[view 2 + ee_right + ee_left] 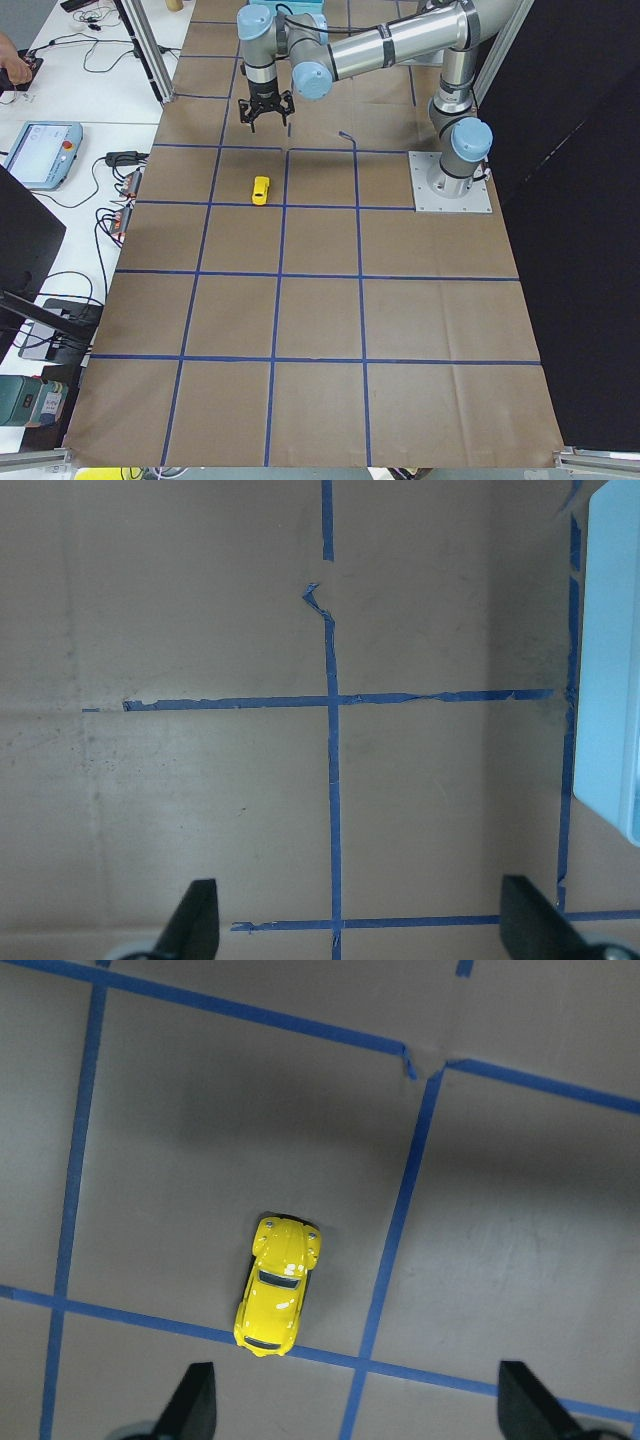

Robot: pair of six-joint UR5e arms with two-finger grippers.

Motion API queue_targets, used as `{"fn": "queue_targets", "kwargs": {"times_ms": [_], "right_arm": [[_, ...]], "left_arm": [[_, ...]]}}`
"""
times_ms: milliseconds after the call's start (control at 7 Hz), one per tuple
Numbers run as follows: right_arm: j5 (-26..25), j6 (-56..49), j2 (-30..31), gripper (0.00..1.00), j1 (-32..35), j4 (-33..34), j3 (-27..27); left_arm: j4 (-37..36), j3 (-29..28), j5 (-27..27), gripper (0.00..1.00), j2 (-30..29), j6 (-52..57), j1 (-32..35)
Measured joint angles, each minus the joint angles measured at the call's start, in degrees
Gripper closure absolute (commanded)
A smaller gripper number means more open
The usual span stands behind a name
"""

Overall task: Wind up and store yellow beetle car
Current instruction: 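Lower the left gripper over the yellow car and close on it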

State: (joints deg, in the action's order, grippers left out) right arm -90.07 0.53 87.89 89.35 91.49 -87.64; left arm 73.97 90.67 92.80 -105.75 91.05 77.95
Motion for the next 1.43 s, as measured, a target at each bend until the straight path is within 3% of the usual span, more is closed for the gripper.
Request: {"fn": "queue_targets", "kwargs": {"times_ms": [286,571,1143,1286,1429], "right_arm": [[0.0,0.0,0.0,0.0,0.0,0.0,0.0],[0.0,0.1,0.0,0.0,0.0,0.0,0.0],[0.2,0.1,-0.1,0.0,0.0,0.1,-0.1],[0.2,0.1,-0.1,0.0,0.0,0.1,-0.1],[0.2,0.1,-0.2,0.0,0.0,0.1,0.0]], "left_arm": [[-7.6,1.3,0.0,0.0,-5.2,12.5,-1.5],[-16.1,3.9,-0.1,0.0,-9.9,18.3,-4.0],[-19.0,5.6,-0.6,0.07,-13.6,18.3,-4.9],[-19.3,5.7,-0.6,0.19,-14.0,18.5,-4.9],[-19.6,5.8,-0.7,0.58,-14.6,18.6,-4.9]]}}
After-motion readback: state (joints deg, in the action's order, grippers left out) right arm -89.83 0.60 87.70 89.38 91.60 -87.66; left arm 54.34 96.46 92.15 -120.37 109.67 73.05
